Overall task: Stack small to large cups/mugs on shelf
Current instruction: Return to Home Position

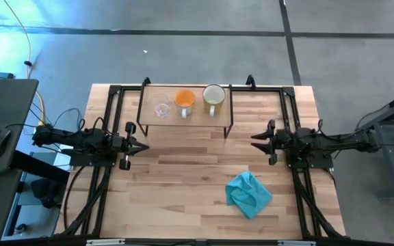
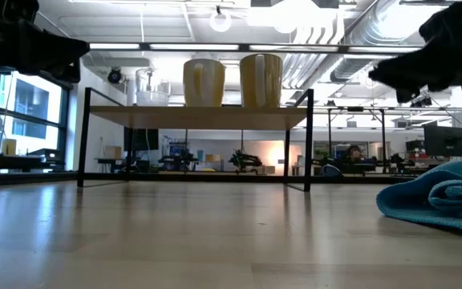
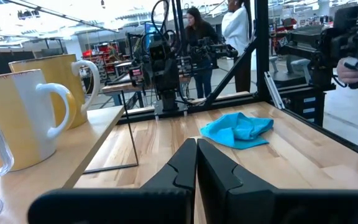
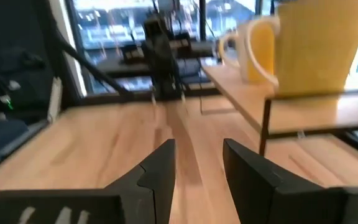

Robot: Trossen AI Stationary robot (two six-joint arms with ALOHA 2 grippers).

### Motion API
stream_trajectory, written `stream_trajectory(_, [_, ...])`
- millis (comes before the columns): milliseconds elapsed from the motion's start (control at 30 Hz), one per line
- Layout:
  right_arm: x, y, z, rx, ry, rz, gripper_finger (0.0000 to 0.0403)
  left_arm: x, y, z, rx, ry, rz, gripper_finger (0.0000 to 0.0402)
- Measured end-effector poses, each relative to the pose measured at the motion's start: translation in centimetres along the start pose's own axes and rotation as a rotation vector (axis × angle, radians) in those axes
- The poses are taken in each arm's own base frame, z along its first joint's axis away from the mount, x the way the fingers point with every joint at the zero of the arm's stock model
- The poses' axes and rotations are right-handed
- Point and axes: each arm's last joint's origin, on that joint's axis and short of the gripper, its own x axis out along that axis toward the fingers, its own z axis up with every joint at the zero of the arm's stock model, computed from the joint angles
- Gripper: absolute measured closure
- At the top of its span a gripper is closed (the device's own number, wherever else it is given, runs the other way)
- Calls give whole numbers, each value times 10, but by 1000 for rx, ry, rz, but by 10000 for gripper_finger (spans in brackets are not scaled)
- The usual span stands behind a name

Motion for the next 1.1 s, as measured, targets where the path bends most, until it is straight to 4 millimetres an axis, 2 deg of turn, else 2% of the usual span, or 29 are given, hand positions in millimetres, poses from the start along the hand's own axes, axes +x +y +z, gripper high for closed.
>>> stream_trajectory(167, [0, -2, -9, -14, 93, -43, 277, 0, 0, 0, 0, 0, 0, 399])
stream_trajectory(667, [0, 3, -12, 19, 133, 113, 277, 0, 0, 0, 0, 0, 0, 399])
stream_trajectory(1100, [0, 3, -12, -71, 129, 116, 277, 0, 0, 0, 0, 0, 0, 399])
